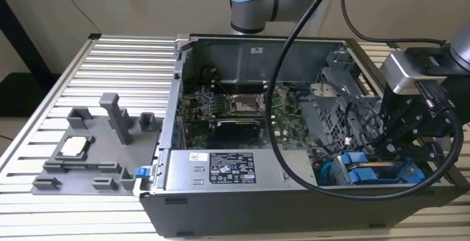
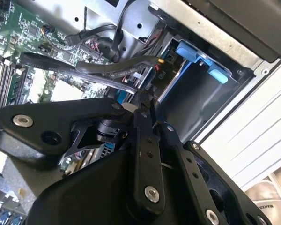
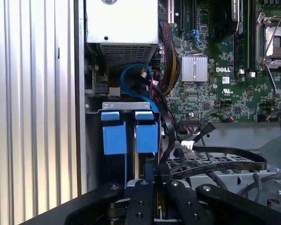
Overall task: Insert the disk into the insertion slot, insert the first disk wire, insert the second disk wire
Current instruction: 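Insert the second disk wire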
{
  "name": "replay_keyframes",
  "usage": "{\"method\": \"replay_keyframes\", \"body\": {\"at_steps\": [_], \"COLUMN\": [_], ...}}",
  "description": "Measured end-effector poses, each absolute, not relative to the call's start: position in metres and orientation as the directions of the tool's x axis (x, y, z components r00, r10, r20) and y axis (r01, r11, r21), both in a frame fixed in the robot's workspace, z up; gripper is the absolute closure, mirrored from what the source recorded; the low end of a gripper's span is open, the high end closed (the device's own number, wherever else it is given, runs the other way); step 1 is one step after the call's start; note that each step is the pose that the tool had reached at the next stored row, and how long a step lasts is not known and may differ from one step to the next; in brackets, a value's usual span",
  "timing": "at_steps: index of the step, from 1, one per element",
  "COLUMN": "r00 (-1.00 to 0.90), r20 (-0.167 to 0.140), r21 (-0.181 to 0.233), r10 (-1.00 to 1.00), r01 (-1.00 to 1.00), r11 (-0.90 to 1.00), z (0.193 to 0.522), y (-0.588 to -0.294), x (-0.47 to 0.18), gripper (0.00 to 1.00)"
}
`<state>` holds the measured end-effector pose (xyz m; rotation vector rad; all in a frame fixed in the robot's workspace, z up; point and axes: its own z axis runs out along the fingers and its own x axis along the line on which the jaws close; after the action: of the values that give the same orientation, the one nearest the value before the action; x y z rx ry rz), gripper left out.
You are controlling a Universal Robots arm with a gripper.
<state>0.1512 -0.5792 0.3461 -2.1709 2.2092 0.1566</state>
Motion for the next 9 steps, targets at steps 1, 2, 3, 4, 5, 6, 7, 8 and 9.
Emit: {"method": "replay_keyframes", "body": {"at_steps": [1,2,3,4,5,6,7,8,9], "r00": [-0.020,-0.020,-0.021,-0.020,-0.020,-0.020,-0.020,-0.020,-0.020], "r20": [-0.099,-0.099,-0.099,-0.099,-0.099,-0.099,-0.099,-0.099,-0.099], "r21": [0.045,0.046,0.047,0.047,0.047,0.047,0.047,0.047,0.047], "r10": [-0.995,-0.995,-0.995,-0.995,-0.995,-0.995,-0.995,-0.995,-0.995], "r01": [-0.999,-0.999,-0.999,-0.999,-0.999,-0.999,-0.999,-0.999,-0.999], "r11": [0.016,0.016,0.016,0.016,0.016,0.016,0.016,0.016,0.016], "z": [0.3461,0.3461,0.3461,0.3460,0.3459,0.3457,0.3455,0.3453,0.3451], "y": [-0.5791,-0.5791,-0.5792,-0.5792,-0.5792,-0.5792,-0.5792,-0.5792,-0.5792], "x": [0.1513,0.1513,0.1513,0.1514,0.1516,0.1521,0.1525,0.1527,0.1527], "gripper": [0.84,0.84,0.84,0.84,0.84,0.84,0.84,0.84,0.84]}}
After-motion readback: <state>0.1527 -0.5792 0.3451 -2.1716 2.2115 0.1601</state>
